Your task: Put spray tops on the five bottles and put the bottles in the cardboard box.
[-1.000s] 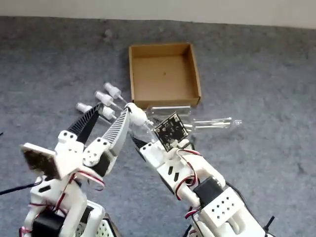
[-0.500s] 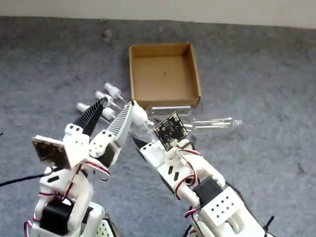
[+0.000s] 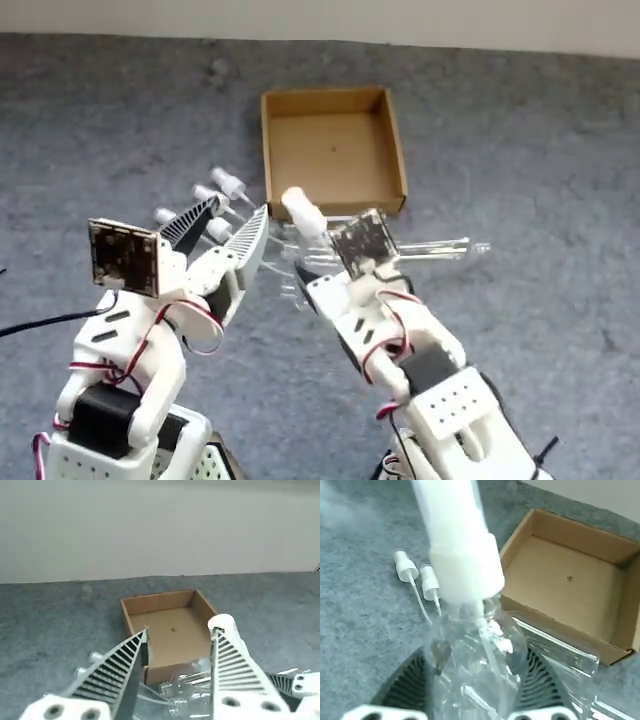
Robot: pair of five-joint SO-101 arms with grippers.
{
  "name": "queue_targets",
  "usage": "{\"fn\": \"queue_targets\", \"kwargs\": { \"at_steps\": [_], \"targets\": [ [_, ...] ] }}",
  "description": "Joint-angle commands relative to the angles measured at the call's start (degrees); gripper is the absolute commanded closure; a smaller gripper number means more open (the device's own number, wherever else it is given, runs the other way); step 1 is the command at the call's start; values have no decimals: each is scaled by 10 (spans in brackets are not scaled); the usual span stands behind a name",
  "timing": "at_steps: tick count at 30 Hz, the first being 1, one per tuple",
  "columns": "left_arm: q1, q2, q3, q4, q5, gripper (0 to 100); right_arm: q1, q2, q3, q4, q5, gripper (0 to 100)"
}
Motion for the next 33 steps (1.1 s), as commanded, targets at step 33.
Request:
{"fn": "queue_targets", "kwargs": {
  "at_steps": [33],
  "targets": [
    [-36,9,173,-52,-105,723,-49,434,-552,189,-134,993]
  ]
}}
